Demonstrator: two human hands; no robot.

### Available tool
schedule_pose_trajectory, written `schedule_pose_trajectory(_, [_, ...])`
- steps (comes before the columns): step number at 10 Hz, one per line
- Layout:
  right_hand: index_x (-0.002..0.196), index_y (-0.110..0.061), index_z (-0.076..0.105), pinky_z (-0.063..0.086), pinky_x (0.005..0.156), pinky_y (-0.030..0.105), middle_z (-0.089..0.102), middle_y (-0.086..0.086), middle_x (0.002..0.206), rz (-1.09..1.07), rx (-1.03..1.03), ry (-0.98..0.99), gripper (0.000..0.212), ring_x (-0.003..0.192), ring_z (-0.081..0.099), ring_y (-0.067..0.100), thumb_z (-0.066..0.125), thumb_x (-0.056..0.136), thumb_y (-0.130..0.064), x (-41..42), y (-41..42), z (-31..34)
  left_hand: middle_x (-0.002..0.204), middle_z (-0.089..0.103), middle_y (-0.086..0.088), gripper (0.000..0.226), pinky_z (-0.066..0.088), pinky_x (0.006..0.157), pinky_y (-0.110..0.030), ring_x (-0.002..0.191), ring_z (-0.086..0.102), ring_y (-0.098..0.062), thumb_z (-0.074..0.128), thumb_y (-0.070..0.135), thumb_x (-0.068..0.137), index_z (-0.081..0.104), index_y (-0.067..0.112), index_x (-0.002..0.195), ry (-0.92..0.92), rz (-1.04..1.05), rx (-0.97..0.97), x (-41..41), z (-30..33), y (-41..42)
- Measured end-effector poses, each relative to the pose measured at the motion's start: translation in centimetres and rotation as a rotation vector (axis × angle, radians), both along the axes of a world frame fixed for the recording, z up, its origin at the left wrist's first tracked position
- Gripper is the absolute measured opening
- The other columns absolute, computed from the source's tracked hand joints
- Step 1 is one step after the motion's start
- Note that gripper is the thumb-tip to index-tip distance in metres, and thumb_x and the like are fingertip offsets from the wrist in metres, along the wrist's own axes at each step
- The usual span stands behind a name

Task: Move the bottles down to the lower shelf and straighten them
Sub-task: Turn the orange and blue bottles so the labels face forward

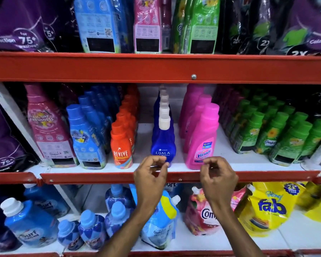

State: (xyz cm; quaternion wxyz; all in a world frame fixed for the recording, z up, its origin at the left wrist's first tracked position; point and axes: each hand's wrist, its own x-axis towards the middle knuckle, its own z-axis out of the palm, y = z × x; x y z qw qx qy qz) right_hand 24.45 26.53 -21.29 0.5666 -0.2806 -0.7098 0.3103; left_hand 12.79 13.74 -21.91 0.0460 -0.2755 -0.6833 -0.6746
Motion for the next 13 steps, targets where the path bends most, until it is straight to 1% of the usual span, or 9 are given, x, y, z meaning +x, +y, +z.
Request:
schedule_pose_trajectory(1, [0.095,-0.012,0.066,0.049,0.071,0.013,0.071,0.006,0.091,-0.046,-0.057,-0.07,0.02,0.077,0.064,0.015,0.067,0.079,0.0,0.6,2.7,-0.1,0.088,0.076,0.012,0.024,0.06,0.077,-0.022,0.079,0.073,-0.003,0.079,0.008,0.084,0.073,0.026,0.1,-0.003,-0.129,-0.091,1.8,0.7,2.6])
schedule_pose_trajectory(2, [0.124,-0.011,0.062,0.047,0.074,0.004,0.071,0.002,0.115,0.106,-0.126,-0.304,0.042,0.086,0.068,0.013,0.066,0.083,-0.002,0.9,5.3,0.0,0.097,0.075,0.012,0.033,0.061,0.08,-0.021,0.083,0.071,0.002,0.082,0.014,0.082,0.07,0.018,0.112,-0.046,-0.199,-0.186,2.1,0.8,4.9])
schedule_pose_trajectory(3, [0.131,-0.013,0.062,0.055,0.089,0.019,0.075,0.004,0.118,0.237,-0.096,-0.444,0.047,0.095,0.072,0.013,0.064,0.086,-0.001,1.3,6.6,0.6,0.1,0.078,0.003,0.043,0.064,0.085,-0.032,0.087,0.073,-0.004,0.086,0.022,0.079,0.07,0.012,0.117,0.016,-0.168,-0.296,1.9,0.7,6.5])
schedule_pose_trajectory(4, [0.124,-0.013,0.066,0.056,0.094,0.028,0.077,0.004,0.112,0.258,-0.073,-0.489,0.038,0.096,0.072,0.014,0.069,0.087,-0.005,1.6,7.1,1.0,0.096,0.08,-0.003,0.036,0.062,0.084,-0.03,0.083,0.073,-0.008,0.085,0.018,0.078,0.072,0.009,0.11,0.055,-0.08,-0.346,1.9,1.0,7.1])
schedule_pose_trajectory(7, [0.122,-0.013,0.068,0.059,0.083,0.021,0.077,-0.001,0.108,0.297,-0.137,-0.436,0.036,0.086,0.072,0.005,0.075,0.086,-0.014,1.9,7.6,0.6,0.096,0.08,0.0,0.019,0.061,0.082,-0.027,0.085,0.073,-0.003,0.078,0.016,0.086,0.071,0.011,0.103,0.142,-0.053,-0.392,1.7,0.3,7.7])
schedule_pose_trajectory(8, [0.12,-0.014,0.07,0.055,0.075,0.007,0.078,-0.003,0.106,0.297,-0.15,-0.424,0.037,0.079,0.069,-0.004,0.078,0.084,-0.016,1.8,7.9,0.4,0.098,0.079,-0.001,0.021,0.06,0.084,-0.026,0.088,0.073,-0.007,0.077,0.015,0.087,0.071,0.01,0.107,0.138,-0.041,-0.402,1.7,0.2,8.0])
schedule_pose_trajectory(11, [0.124,-0.011,0.068,0.059,0.084,0.023,0.077,0.0,0.109,0.302,-0.163,-0.424,0.039,0.088,0.072,0.007,0.077,0.086,-0.016,1.9,7.8,0.4,0.104,0.078,-0.002,0.032,0.043,0.073,0.007,0.091,0.071,-0.005,0.076,0.015,0.088,0.069,0.007,0.118,0.075,-0.038,-0.406,2.0,0.1,7.9])
schedule_pose_trajectory(12, [0.123,-0.011,0.068,0.061,0.088,0.03,0.078,0.002,0.109,0.309,-0.164,-0.42,0.039,0.09,0.073,0.009,0.077,0.086,-0.015,1.8,7.9,0.3,0.106,0.078,-0.001,0.033,0.046,0.076,0.005,0.092,0.071,-0.004,0.076,0.016,0.088,0.069,0.008,0.12,0.08,-0.054,-0.4,1.8,0.0,7.9])
schedule_pose_trajectory(13, [0.125,-0.011,0.067,0.06,0.081,0.018,0.077,0.002,0.112,0.31,-0.194,-0.408,0.04,0.088,0.072,0.007,0.076,0.086,-0.014,2.0,7.8,0.4,0.108,0.078,0.0,0.036,0.053,0.085,-0.005,0.093,0.071,-0.002,0.077,0.018,0.088,0.068,0.009,0.122,0.085,-0.069,-0.384,2.0,0.2,7.6])
